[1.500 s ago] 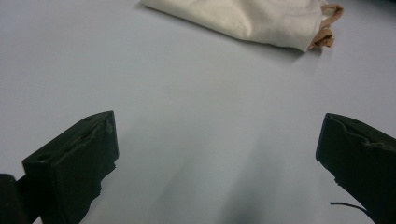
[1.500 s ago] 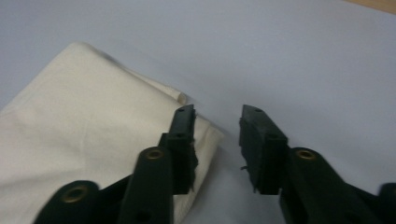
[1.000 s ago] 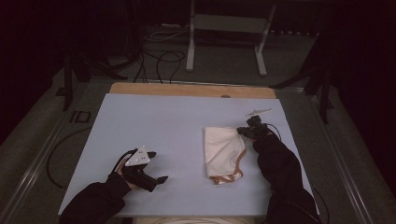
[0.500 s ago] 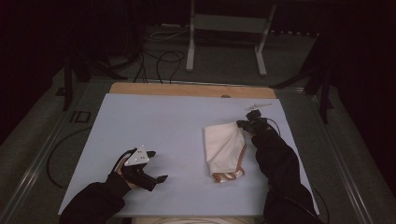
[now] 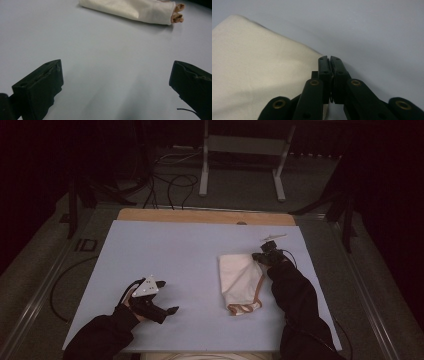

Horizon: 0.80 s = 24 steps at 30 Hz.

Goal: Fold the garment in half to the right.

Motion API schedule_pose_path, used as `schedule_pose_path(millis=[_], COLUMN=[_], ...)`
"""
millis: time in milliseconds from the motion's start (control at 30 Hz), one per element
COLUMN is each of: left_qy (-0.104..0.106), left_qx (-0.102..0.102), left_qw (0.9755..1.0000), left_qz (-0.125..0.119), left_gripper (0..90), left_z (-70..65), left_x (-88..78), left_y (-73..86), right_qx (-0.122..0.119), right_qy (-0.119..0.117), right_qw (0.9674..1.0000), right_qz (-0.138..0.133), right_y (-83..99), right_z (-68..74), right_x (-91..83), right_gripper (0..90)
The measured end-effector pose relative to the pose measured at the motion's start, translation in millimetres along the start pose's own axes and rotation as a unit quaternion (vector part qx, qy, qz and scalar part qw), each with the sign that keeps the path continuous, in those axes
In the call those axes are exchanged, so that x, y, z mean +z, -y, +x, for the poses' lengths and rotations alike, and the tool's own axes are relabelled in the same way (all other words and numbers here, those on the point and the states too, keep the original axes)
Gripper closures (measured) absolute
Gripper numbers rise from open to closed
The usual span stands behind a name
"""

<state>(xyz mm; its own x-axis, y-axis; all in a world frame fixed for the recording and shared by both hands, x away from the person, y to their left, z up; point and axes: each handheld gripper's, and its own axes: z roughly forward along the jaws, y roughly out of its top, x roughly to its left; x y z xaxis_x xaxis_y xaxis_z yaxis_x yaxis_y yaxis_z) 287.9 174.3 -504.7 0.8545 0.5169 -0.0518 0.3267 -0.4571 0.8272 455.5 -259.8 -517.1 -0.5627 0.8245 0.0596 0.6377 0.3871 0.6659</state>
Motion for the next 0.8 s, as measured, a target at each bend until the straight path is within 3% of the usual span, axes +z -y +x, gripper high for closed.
schedule_pose_path(millis=[200, 633, 800], left_qy=[0.0, -0.001, -0.001], left_qx=[0.0, -0.003, -0.003], left_qw=[1.0, 1.0, 1.0], left_qz=[0.002, -0.001, -0.001], left_gripper=[0.0, 0.0, 0.0], left_z=[0.1, 0.9, 1.1], left_x=[0.3, -0.6, -0.7], left_y=[0.2, -0.2, -0.3], right_qx=[0.002, 0.004, -0.001], right_qy=[0.001, -0.004, -0.011], right_qw=[1.0, 0.9999, 0.9998], right_qz=[0.002, -0.014, -0.015], right_y=[-0.5, -5.2, -8.7], right_z=[0.7, 0.3, 3.6], right_x=[0.4, -13.8, -19.3], right_gripper=[86.0, 58.4, 52.9])
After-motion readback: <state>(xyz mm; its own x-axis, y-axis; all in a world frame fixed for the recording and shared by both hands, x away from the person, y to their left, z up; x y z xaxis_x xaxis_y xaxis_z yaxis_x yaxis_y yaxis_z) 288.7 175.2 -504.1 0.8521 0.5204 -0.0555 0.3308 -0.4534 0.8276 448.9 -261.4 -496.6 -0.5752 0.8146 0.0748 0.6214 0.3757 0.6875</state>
